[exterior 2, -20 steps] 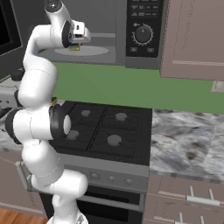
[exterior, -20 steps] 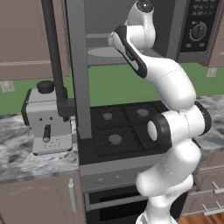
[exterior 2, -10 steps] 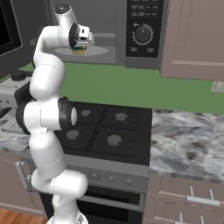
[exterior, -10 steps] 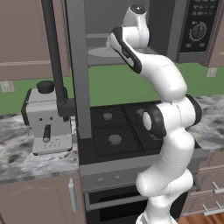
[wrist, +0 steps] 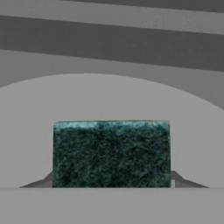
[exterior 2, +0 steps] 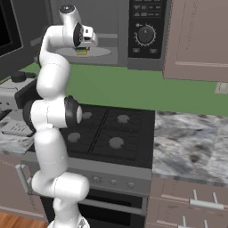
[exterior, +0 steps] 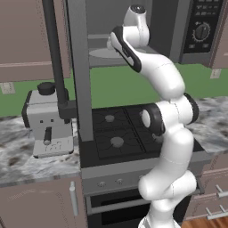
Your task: Place the sponge inside the microwave to prepare for sanitizing.
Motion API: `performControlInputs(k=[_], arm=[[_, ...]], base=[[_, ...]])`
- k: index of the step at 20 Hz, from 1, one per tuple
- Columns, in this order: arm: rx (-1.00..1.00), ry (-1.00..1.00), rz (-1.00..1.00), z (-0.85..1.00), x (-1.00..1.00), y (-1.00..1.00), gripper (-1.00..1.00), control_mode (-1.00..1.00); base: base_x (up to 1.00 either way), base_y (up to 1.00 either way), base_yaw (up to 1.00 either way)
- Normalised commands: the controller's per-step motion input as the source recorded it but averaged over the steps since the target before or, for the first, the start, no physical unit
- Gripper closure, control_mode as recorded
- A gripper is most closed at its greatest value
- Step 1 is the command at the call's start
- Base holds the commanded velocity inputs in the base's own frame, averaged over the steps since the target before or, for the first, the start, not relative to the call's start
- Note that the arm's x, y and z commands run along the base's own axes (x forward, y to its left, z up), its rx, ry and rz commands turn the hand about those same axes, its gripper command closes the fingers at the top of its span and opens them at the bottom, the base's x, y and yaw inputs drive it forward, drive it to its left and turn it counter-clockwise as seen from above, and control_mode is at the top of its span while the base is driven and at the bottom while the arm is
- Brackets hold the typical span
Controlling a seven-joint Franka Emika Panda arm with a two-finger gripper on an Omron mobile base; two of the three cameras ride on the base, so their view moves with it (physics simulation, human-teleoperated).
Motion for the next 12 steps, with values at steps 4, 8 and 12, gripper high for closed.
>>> performControlInputs(k=[4, 8, 12], arm=[[0.02, 0.04, 0.0, -0.31, 0.28, 0.0, 1.0, -1.0], [0.04, 0.01, 0.0, -0.31, 0.24, 0.03, -1.0, -1.0], [0.03, 0.0, 0.0, -0.24, 0.17, 0.04, -1.0, -1.0]], base=[[0.0, 0.0, 0.0], [0.0, 0.0, 0.0], [0.0, 0.0, 0.0]])
